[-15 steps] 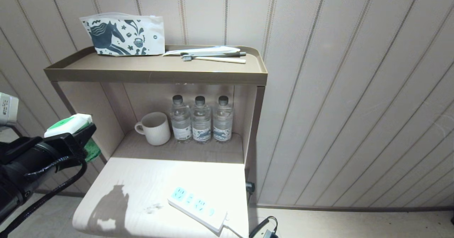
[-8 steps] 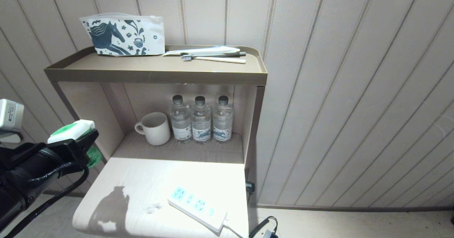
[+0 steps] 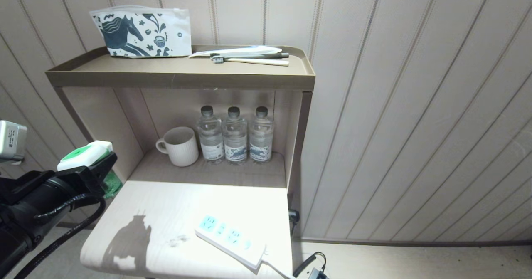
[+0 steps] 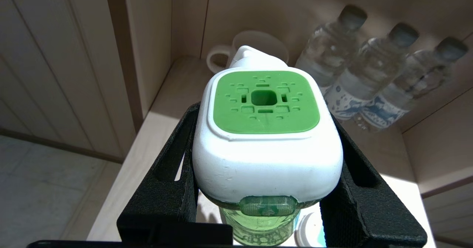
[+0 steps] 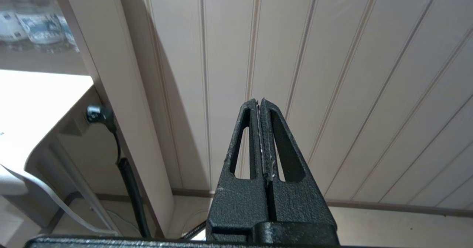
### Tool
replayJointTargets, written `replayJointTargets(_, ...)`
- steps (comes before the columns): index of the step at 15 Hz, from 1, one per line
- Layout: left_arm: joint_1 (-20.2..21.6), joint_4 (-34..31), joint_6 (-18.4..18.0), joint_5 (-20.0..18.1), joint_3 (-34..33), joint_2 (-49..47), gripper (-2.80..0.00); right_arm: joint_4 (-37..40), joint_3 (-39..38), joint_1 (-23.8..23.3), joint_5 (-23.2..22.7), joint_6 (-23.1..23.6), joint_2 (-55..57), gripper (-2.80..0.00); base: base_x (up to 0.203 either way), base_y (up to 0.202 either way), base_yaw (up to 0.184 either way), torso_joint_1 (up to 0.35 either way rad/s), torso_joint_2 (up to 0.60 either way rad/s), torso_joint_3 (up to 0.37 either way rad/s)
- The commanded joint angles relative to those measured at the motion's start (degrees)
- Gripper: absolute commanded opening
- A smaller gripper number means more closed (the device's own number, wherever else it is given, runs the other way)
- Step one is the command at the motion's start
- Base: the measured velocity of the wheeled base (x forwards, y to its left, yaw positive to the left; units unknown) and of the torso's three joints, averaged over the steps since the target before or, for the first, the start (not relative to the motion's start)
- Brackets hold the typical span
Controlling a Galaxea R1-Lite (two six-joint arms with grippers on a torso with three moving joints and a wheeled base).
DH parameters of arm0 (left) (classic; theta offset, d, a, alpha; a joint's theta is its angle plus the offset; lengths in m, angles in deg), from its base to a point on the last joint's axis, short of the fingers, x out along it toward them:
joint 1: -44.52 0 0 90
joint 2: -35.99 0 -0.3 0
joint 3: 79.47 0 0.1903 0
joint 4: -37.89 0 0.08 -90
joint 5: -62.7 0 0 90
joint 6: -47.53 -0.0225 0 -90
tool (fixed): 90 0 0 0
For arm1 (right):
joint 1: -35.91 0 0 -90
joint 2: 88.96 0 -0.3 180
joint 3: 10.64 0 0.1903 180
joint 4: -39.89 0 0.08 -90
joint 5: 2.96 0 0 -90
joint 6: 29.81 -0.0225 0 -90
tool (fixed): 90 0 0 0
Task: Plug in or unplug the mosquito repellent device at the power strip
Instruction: Place the mosquito repellent liquid on the table
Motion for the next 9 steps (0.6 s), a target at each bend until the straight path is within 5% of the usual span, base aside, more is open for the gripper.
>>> replayJointTargets(1, 0.0, 0.3, 0.2, 0.2, -0.2, 0.2, -2.80, -0.1, 0.0, 0.0, 0.0, 0.0, 0.0, -2.80, 0.000, 0.000, 0.000, -0.212, 0.49, 0.266)
replayJointTargets(6, 0.0, 0.6, 0.2, 0.3, -0.3, -0.1, -2.80, -0.1, 0.0, 0.0, 0.0, 0.0, 0.0, -2.80, 0.000, 0.000, 0.000, -0.226, 0.52, 0.285)
replayJointTargets(9, 0.0, 9.4, -0.2, 1.7, -2.1, -4.8, -2.80, 0.0, 0.0, 0.0, 0.0, 0.0, 0.0, -2.80, 0.000, 0.000, 0.000, -0.217, 0.51, 0.290)
